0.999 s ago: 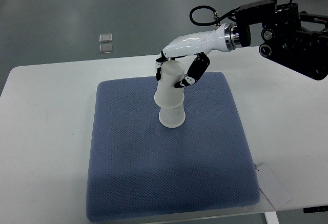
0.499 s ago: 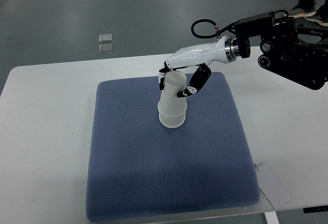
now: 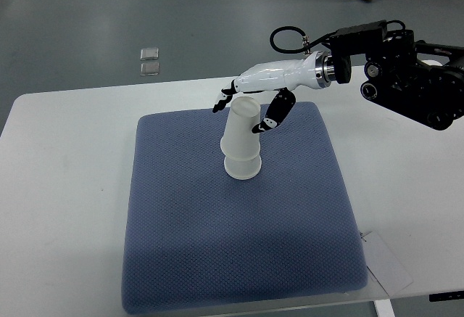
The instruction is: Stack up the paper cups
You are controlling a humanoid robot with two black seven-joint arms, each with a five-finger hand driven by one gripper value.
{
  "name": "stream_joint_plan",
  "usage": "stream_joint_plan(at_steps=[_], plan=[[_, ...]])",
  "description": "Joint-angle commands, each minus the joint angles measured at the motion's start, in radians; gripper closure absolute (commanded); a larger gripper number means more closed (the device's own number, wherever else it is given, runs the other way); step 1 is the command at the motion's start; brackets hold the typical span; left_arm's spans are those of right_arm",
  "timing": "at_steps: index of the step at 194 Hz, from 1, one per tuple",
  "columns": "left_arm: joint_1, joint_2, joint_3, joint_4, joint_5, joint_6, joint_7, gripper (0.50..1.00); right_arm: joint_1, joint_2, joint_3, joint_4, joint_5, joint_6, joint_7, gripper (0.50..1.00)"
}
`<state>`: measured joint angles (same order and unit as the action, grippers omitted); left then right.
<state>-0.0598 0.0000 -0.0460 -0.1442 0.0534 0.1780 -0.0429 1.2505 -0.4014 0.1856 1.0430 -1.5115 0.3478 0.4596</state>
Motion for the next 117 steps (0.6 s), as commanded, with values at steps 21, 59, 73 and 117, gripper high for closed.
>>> stream_joint_plan(at_steps=[21, 59, 73, 117], plan=[[0.0, 0.0, 0.0, 0.0, 0.0, 0.0, 0.0, 0.5, 0.001, 0.0, 0.002, 0.0, 0.004, 0.002, -0.001, 0.589], [0.0, 0.0, 0.0, 0.0, 0.0, 0.0, 0.0, 0.5, 0.009, -0.016, 0.014, 0.002, 0.005, 0.002, -0.001, 0.587], [0.0, 0.0, 0.0, 0.0, 0.0, 0.0, 0.0, 0.5, 0.021, -0.031, 0.02, 0.002, 0.007, 0.002, -0.001, 0.587], [0.0, 0.0, 0.0, 0.0, 0.0, 0.0, 0.0, 0.5, 0.037, -0.119, 0.101, 0.0, 0.039, 0.007, -0.001, 0.587]])
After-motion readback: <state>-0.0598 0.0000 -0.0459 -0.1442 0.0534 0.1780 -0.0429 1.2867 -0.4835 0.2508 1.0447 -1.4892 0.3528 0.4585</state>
